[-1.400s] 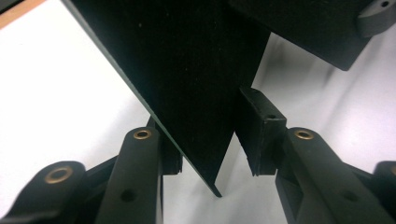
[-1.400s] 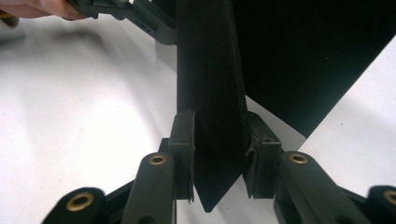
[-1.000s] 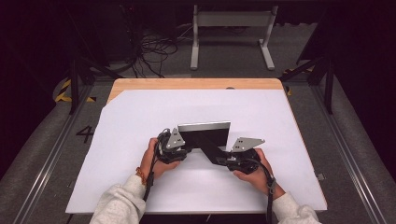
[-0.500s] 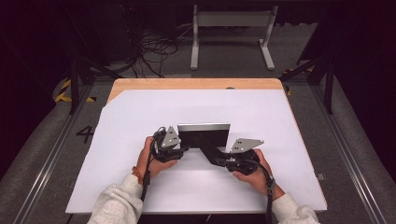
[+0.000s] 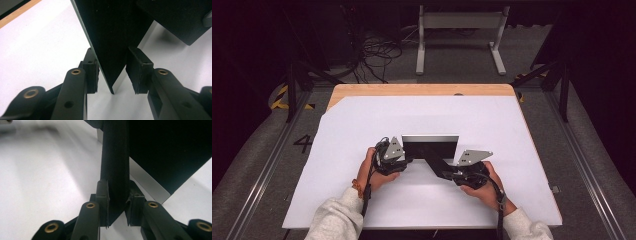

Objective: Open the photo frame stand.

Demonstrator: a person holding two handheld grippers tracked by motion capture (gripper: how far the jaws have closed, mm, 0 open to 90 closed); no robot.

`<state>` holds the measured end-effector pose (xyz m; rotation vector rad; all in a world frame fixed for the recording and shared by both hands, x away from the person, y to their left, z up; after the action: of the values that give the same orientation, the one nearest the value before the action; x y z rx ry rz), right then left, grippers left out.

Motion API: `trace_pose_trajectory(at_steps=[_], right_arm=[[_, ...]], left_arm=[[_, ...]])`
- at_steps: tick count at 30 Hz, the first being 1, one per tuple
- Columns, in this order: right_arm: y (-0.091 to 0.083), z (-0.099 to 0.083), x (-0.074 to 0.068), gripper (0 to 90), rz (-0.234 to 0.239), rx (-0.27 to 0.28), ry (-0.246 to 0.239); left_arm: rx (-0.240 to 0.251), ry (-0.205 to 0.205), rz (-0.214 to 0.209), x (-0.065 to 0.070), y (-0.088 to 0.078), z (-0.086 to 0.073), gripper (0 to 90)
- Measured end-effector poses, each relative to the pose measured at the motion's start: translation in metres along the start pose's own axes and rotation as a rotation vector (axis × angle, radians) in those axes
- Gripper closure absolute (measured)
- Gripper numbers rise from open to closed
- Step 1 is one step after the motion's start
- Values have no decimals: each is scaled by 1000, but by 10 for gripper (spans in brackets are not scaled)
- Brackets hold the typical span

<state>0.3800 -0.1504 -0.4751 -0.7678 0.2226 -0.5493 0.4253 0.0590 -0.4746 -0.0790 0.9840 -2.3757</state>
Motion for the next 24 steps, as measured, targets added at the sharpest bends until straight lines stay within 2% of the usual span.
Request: trace_pose_trajectory(at_steps=[8,14,24], right_arm=[[0,-2,-3,762,-17,-14,-20],[0,-3,-4,778,-5,-26,-26],[-1,-3,-9,796,22,-43,-50]], left_arm=[[-1,4,-13,2,-1,-1,648],[0,14,-17,2,-1,-1,653],[-6,8,-9,4,-1,-2,649]])
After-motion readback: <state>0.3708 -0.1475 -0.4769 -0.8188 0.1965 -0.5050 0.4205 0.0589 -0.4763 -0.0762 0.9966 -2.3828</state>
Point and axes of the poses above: each handheld gripper's, and its own axes: y roughly forward along the jaws, z roughly out of its top, x roughly to its right, the point moved 6 cm from there along y, roughly forward along the jaws, and after that the axes turned 6 degrees about -x, right-handed, at the moved point
